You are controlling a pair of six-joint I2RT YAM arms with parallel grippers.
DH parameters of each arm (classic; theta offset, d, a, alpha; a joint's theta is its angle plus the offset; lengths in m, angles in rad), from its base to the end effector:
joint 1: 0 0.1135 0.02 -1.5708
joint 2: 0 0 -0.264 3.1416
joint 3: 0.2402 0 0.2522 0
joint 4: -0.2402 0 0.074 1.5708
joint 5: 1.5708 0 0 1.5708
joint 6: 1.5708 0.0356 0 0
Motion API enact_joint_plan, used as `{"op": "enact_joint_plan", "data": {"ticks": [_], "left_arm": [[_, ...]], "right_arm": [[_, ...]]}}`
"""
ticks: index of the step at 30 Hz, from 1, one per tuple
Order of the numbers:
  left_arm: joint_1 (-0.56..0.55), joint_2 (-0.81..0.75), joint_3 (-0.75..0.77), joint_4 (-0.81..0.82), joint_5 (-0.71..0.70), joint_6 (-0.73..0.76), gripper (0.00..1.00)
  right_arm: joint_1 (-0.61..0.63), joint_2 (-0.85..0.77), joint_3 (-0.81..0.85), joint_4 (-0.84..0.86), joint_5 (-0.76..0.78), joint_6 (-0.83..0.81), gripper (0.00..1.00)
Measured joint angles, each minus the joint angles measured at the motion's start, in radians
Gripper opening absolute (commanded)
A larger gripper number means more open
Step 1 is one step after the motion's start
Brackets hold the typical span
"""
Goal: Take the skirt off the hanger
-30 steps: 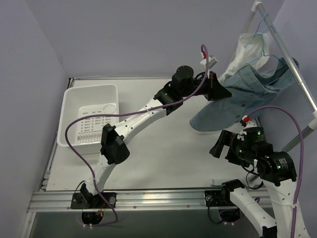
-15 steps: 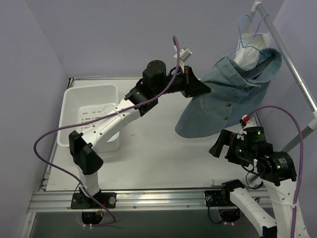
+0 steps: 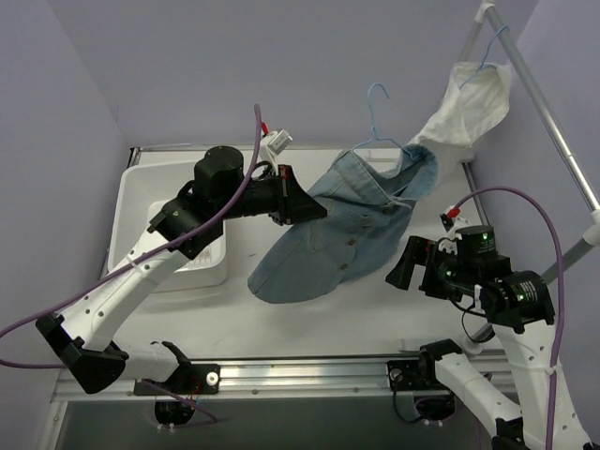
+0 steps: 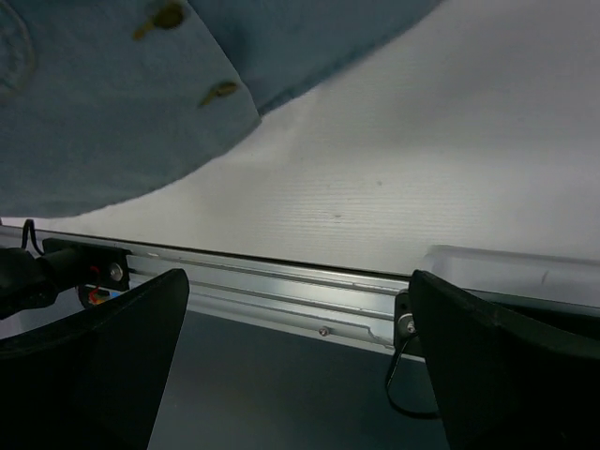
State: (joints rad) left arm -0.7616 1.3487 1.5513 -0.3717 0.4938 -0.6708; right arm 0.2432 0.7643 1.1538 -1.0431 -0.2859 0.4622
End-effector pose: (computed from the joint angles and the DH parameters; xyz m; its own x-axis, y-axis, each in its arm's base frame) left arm 0.2008 -0.2148 0.4613 -0.6833 -0.1047 -0.7226 0.6651 0.3188 -0.6752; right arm 0.1132 0.0384 0.3790 -0.7282 0.2601 -0.6341 -0.1381 0.8505 0.5075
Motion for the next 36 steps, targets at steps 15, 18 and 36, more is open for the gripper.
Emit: {"op": "enact_joint_plan", "data": {"ticks": [15, 18, 36], "left_arm": [[-0.035, -0.216, -0.183, -0.241, -0.093, -0.003, 0.02], [-0.059, -0.235, -0.194, -0.246, -0.098, -0.006, 0.02], [-0.17, -0.294, -0.242, -0.27, -0.184, -0.06, 0.02]], "right_arm": [[0.0, 0.256, 0.23, 0.169, -0.181, -0.019, 0.95], [0.0, 0.315, 0.285, 0.211, -0.21, -0.018, 0.93], [0.019, 0.388, 0.386, 0.289, -0.243, -0.018, 0.85]]}}
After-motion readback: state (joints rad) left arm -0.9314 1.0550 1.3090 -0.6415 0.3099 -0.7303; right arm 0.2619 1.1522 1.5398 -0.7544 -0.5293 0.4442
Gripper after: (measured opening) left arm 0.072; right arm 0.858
